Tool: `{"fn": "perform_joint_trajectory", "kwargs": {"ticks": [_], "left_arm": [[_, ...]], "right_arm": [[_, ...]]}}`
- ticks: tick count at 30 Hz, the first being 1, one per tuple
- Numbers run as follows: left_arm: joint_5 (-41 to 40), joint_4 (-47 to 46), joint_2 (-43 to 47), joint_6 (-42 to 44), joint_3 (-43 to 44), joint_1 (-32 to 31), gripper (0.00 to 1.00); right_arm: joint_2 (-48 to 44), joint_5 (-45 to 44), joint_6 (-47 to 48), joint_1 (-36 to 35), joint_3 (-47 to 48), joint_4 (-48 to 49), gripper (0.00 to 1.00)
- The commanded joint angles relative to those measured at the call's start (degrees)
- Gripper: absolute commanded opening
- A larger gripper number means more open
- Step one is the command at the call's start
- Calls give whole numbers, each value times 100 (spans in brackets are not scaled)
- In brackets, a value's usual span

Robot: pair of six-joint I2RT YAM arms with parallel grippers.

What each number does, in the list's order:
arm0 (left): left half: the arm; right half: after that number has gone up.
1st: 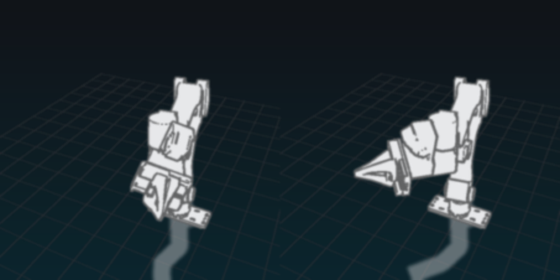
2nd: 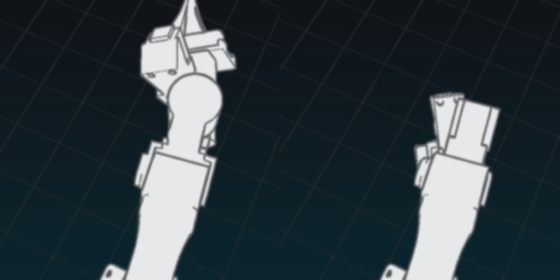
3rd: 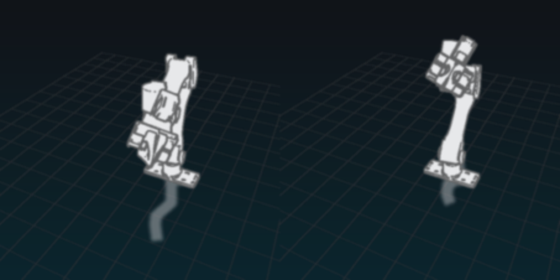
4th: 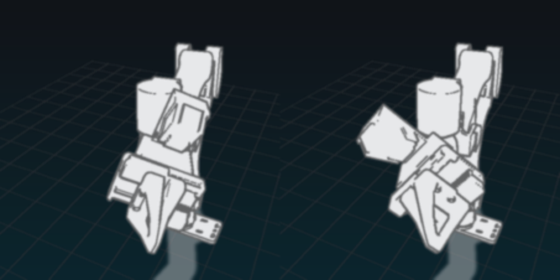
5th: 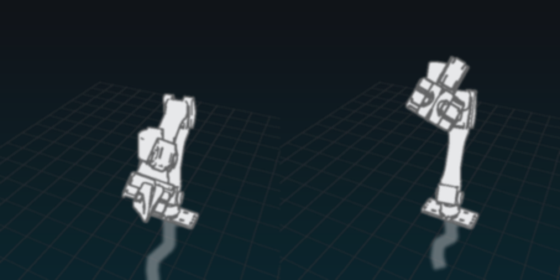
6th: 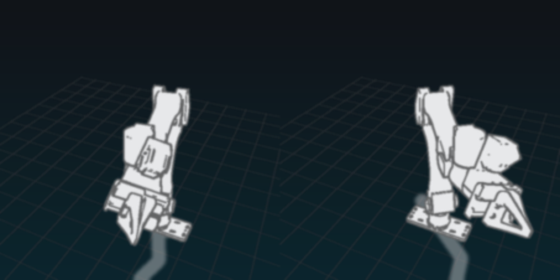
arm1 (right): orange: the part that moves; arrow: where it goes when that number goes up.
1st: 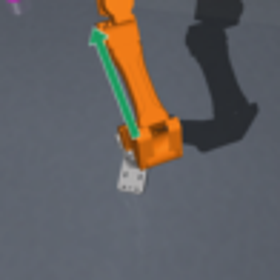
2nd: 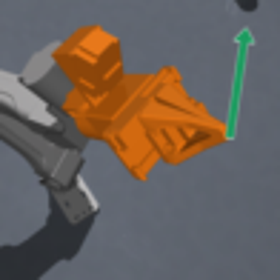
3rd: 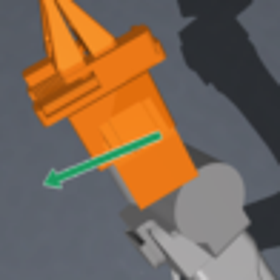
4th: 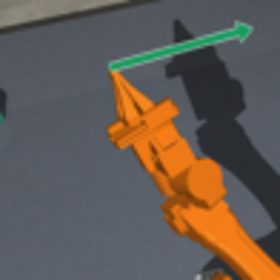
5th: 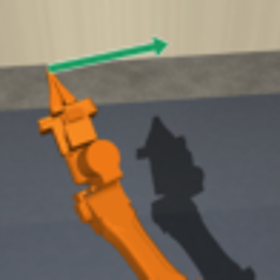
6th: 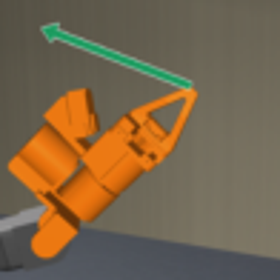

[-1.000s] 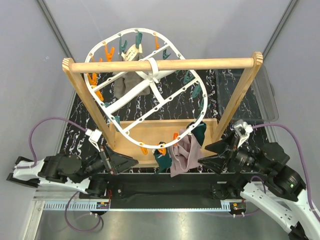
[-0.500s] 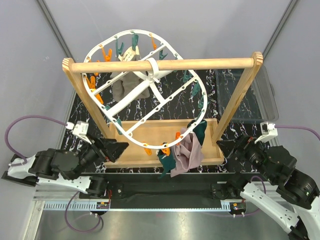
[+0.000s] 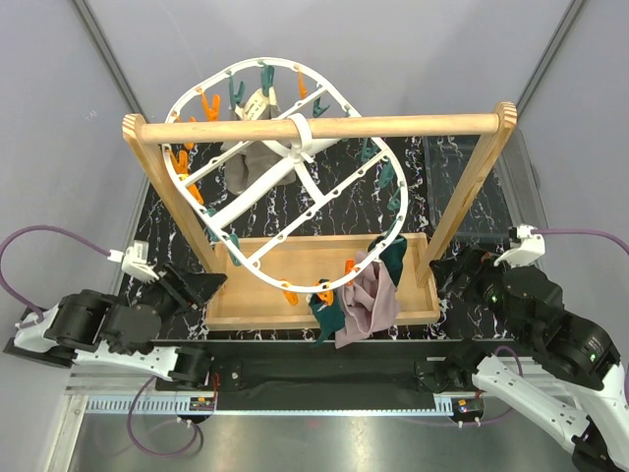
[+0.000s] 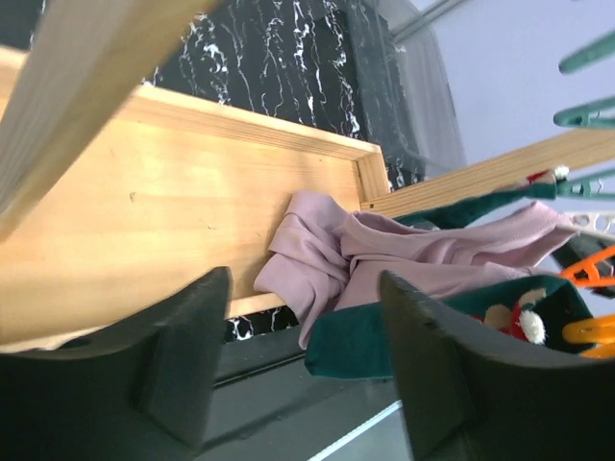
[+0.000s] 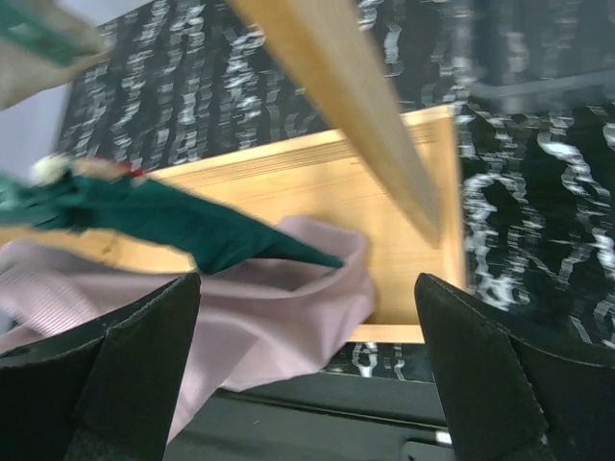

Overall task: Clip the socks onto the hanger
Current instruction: Reset both arms

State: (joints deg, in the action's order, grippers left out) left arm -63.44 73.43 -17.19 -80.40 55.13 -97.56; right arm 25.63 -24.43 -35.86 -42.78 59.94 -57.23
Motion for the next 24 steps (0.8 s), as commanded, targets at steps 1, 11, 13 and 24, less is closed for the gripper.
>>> {"fn": "perform_joint_trajectory", "kwargs": {"ticks": [1,11,13,24], "left_arm": [[-432,1534,470,-1162,-213,44,62],[-1477,1543,-510,-1373,-662,659,70],[-1601,1534,-776,-1504,-811,668,71],[-1382,130,-663,-947,-1865,686,77]], "right_arm": [[258,-1001,-290,-37,315,-435,100],[364,-1970,-1055,-37,307,-1080,100],[443,-1873,-1064,-37,307,-966,100],[-107,-1558,-1336,-37,-796,15,100]]}}
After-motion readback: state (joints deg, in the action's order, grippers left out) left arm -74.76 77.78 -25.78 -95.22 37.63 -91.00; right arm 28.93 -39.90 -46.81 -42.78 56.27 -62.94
